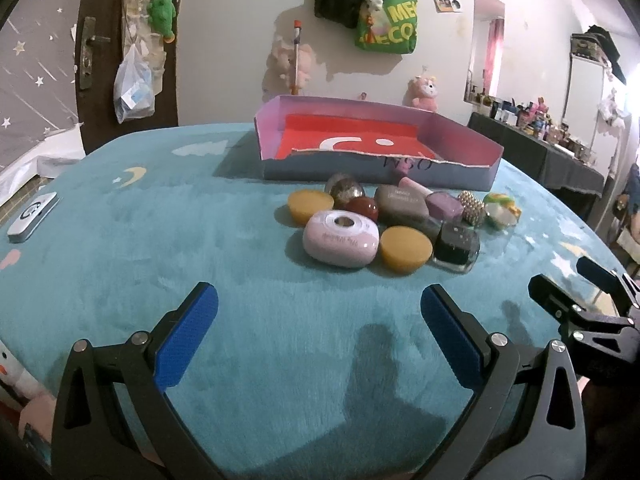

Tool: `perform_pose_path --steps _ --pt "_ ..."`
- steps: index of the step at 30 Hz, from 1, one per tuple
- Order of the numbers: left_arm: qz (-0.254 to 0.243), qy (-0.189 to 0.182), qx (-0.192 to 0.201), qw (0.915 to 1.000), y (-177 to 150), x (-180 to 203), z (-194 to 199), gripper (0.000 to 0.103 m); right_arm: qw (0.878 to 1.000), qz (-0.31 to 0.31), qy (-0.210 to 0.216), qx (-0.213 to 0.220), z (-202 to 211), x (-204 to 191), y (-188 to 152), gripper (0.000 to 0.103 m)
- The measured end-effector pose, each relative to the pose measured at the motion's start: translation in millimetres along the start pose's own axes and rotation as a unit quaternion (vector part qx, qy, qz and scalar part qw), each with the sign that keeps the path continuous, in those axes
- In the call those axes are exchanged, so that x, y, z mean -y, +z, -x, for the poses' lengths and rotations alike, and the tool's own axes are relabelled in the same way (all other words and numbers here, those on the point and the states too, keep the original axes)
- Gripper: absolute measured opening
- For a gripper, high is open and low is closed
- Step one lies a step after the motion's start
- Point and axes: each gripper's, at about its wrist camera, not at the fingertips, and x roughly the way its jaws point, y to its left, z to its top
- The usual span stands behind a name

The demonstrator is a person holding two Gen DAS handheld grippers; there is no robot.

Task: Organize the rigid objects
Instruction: 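Close the left gripper on the white-pink speaker while the right gripper grasps the glass cup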

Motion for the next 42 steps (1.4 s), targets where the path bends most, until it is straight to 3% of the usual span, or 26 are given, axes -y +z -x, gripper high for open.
perform_pose_path --steps 12,18,30,36,42 --pt "-0.040 0.000 -0.033 0.9986 40.5 -1.4 -19.6 0.103 0.999 0.011 0.025 -0.018 -16.1 -4.4 46.0 0.103" --pt "-0.056 -0.026 -0.078 0.9951 49.3 -2.2 -38.7 0.099 0.998 0.021 0.031 -0.046 -30.4 -10.6 55.6 0.094" --pt "-0.104 -0.014 -0.116 0.9877 52.8 0.1 -58.9 0.098 0.996 0.017 0.034 -0.084 -51.8 -10.6 59.0 0.092" --pt "-0.114 -0.017 -0.128 0.9850 53.7 1.7 -66.2 0.097 0.993 0.007 0.048 -0.107 -61.4 -8.5 56.5 0.075" --pt "-0.115 -0.027 -0.140 0.9830 52.5 5.7 -72.6 0.082 0.989 -0.009 0.076 -0.125 -67.6 -7.9 53.7 0.063"
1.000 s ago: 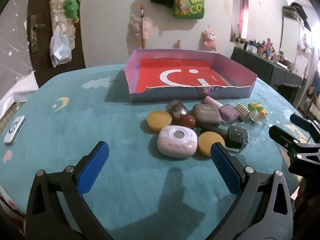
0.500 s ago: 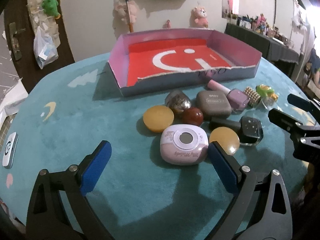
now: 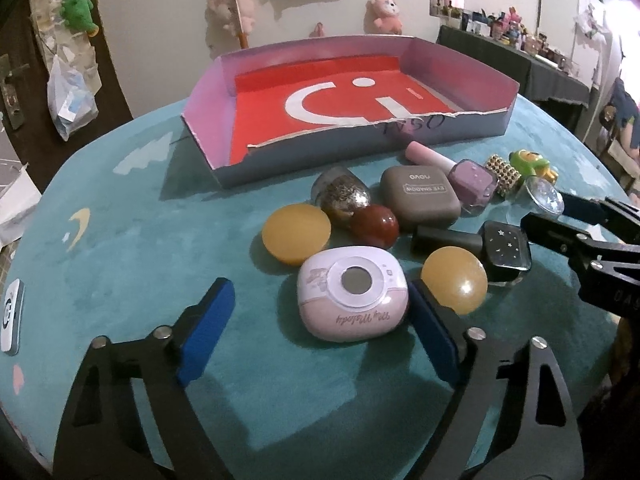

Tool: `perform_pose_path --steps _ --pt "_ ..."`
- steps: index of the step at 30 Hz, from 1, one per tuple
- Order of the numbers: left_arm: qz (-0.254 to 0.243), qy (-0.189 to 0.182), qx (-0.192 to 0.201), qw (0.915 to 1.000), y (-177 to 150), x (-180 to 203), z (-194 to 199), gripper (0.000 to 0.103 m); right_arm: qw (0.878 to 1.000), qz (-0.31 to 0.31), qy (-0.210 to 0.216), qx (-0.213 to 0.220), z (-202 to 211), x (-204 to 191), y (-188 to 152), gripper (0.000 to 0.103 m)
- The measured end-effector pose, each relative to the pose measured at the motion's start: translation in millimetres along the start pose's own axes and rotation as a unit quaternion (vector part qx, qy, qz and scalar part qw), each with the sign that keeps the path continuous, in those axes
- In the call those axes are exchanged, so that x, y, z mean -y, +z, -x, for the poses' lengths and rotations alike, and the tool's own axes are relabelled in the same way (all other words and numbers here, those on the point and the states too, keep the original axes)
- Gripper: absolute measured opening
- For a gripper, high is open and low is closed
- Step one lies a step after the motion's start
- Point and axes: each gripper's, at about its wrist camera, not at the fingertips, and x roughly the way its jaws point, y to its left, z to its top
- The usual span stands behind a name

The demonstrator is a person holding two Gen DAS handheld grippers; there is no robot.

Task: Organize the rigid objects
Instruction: 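Close the left gripper on the white-pink speaker while the right gripper grasps the glass cup, then carry the speaker and cup into the pink box and open both grippers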

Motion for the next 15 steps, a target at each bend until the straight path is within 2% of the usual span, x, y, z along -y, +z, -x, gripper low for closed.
perform_pose_path --steps 4,7,10,15 --pt "0.010 -0.022 -0.007 0.9997 2.1 -0.4 -3.9 0.065 1.000 -0.006 0.016 -0.008 -4.1 0.5 -0.2 0.047" --pt "0.022 -0.034 -0.007 0.9992 3.9 0.0 -4.5 0.054 0.999 -0.012 0.032 -0.006 -4.1 1.5 -0.8 0.044" --pt "0.030 -0.032 -0.006 0.9990 3.6 1.5 -3.2 0.053 0.999 -0.019 0.048 0.000 -1.4 3.3 -0.7 0.043" --pt "0.035 -0.034 0.003 0.9988 -2.3 3.4 4.4 0.053 0.999 -0.010 0.045 0.019 12.4 1.3 0.2 0.043"
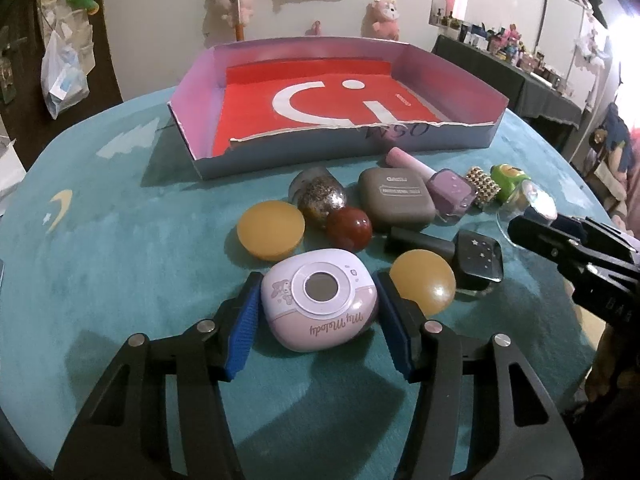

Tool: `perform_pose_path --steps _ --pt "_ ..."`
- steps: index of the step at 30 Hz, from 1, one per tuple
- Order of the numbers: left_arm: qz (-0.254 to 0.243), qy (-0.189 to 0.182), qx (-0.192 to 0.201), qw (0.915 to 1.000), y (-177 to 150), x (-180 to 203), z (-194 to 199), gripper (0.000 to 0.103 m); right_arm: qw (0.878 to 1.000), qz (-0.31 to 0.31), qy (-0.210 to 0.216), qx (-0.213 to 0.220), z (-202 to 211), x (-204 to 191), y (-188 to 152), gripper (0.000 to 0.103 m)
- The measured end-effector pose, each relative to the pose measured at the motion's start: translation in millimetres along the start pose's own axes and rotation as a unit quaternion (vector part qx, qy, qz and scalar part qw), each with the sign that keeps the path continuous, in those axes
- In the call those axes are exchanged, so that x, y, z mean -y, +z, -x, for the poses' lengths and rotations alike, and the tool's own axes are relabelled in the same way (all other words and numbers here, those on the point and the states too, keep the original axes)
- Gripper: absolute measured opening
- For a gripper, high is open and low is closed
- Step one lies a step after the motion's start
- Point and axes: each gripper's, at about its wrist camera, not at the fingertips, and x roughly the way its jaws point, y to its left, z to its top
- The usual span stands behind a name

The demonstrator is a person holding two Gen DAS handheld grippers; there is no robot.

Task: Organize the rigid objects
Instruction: 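Carry the speaker and cup into the pink box and open both grippers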

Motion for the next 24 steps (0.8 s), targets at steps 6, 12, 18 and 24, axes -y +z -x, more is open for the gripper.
perform_pose_path --steps 6,12,18,24 --pt "0.010 0.001 0.007 0.9999 -8.8 1.2 4.6 0.053 1.000 0.006 0.003 -0.001 3.2 1.2 -5.4 0.043" --pt "0.011 0.010 0.023 0.9996 -6.3 0.0 15.9 0.053 1.000 0.014 0.004 0.005 8.8 2.5 -5.2 0.043" --pt "0.007 0.005 0.055 0.9984 18.0 -6.3 35.7 0.053 0.999 0.037 -0.001 0.038 19.9 0.6 14.6 0.043" --pt "-0.012 0.002 0.078 0.9969 65.8 -13.2 36.0 0.053 0.995 0.071 -0.011 0.071 23.0 4.5 67.3 0.043"
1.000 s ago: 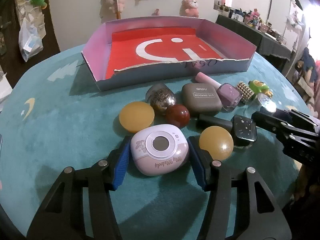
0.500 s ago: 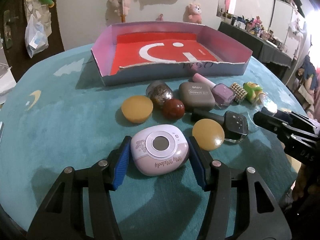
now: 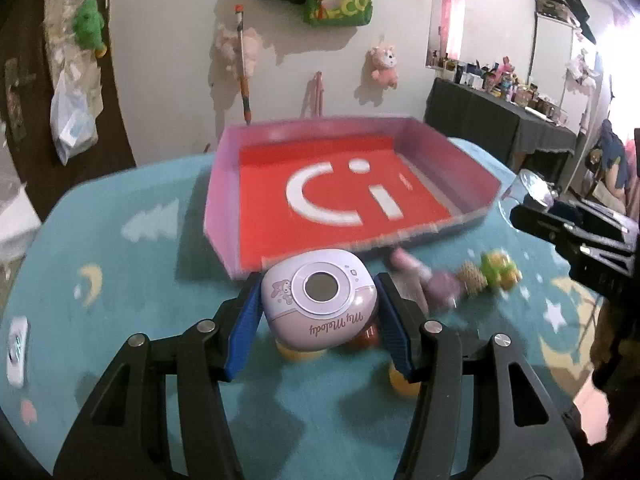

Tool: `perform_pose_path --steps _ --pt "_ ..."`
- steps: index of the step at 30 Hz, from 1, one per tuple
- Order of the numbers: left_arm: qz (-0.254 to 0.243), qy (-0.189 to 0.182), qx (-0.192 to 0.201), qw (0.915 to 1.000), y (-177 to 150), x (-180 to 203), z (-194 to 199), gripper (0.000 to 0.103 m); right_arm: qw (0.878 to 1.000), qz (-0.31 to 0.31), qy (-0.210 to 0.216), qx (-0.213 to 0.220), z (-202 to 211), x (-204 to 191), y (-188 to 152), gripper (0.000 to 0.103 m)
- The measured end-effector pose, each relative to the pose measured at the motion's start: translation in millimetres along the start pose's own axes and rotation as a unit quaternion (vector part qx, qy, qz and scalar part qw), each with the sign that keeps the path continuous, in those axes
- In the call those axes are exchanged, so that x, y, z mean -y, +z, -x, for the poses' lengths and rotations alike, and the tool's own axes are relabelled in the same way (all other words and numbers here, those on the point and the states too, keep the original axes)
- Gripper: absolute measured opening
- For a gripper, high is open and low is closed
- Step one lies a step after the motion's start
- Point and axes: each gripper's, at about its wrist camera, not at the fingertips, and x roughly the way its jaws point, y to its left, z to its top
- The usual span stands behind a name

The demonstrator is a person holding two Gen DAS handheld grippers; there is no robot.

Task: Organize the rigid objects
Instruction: 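Carry the speaker and cup into the pink box and open both grippers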

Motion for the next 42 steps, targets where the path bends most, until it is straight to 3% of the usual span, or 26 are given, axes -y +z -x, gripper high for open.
perform_pose_path --steps 3,8,18,28,37,42 --pt "-0.016 -0.001 0.000 0.9999 27.7 -2.5 -17.0 0.053 1.000 0.013 -0.003 -0.011 -20.2 11.3 31.9 0.043" --pt "-0.024 0.002 -0.037 0.9990 55.3 -3.8 -51.1 0.054 0.998 0.019 -0.011 -0.063 -63.9 27.4 61.9 0.043" --pt "-0.017 0.003 -0.125 0.9920 68.1 -8.8 -112.5 0.053 0.984 0.034 -0.018 -0.176 -129.2 35.8 67.1 0.043" --pt "-0.016 0.010 -0.178 0.9838 65.4 -9.3 -144.6 0.053 0.973 0.054 -0.042 -0.219 -157.3 41.8 60.9 0.043" --pt "-0.012 0.019 -0.194 0.9808 61.3 -12.3 -154.6 0.053 0.970 0.079 -0.035 -0.226 -155.9 35.1 60.4 0.043" --pt "-0.018 0.019 -0.201 0.9792 59.3 -8.8 -158.8 0.054 0.963 0.111 -0.054 -0.240 -162.2 26.4 55.3 0.043"
